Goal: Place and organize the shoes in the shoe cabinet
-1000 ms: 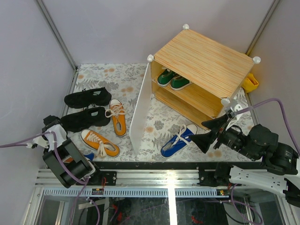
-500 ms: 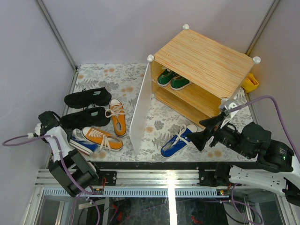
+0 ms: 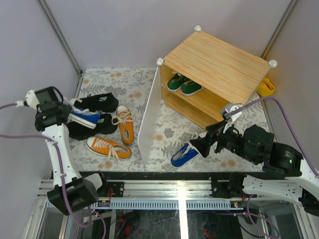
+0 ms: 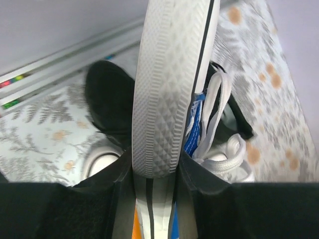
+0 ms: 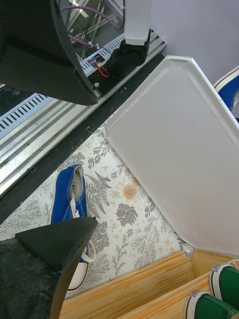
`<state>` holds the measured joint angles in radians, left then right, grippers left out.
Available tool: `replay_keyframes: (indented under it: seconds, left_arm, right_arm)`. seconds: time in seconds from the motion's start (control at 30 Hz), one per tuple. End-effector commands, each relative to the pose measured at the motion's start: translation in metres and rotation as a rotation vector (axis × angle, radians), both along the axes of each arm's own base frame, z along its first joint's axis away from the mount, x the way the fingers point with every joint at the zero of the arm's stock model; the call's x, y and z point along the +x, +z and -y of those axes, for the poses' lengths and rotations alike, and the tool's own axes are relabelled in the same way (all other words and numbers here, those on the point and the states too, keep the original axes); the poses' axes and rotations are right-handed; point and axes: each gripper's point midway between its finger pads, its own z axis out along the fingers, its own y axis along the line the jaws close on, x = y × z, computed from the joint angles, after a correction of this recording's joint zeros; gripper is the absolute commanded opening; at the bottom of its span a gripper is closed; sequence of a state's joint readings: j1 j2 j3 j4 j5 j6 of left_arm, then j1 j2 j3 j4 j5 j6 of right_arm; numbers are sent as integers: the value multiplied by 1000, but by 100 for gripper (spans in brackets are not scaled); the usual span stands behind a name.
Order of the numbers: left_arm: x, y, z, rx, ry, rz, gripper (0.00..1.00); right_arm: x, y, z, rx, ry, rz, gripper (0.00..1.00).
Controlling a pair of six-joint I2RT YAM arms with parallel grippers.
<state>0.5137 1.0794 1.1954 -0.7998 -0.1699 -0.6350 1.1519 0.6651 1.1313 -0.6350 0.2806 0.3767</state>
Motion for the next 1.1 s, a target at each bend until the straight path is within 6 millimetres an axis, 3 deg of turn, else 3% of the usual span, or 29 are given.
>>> replay_keyframes:
  seconds: [0.0, 0.23, 0.43, 0.6, 0.77, 0.93, 1.07]
  left_arm:
    - [42, 50, 39, 80, -125, 80, 0]
    - [82, 126, 122, 167, -291, 207, 0]
    - [112, 185, 213, 249, -471, 313, 0]
    - [120, 227, 270, 330, -536, 390, 0]
    - [108, 263, 308, 444, -541, 492, 0]
    - [81, 294, 341, 516, -576, 589, 0]
    - [54, 315, 355, 531, -597, 649, 0]
  right_arm:
    - [9, 33, -2, 75, -35, 64, 99]
    - [15, 35, 4, 76, -79, 76, 99]
    - [20, 35, 4, 57, -103, 78, 99]
    - [23, 36, 10, 54, -133, 85, 99]
    - [26, 37, 17, 51, -165, 95, 99]
    - [28, 35, 17, 41, -177, 96, 99]
    - [32, 33, 21, 35, -208, 103, 99]
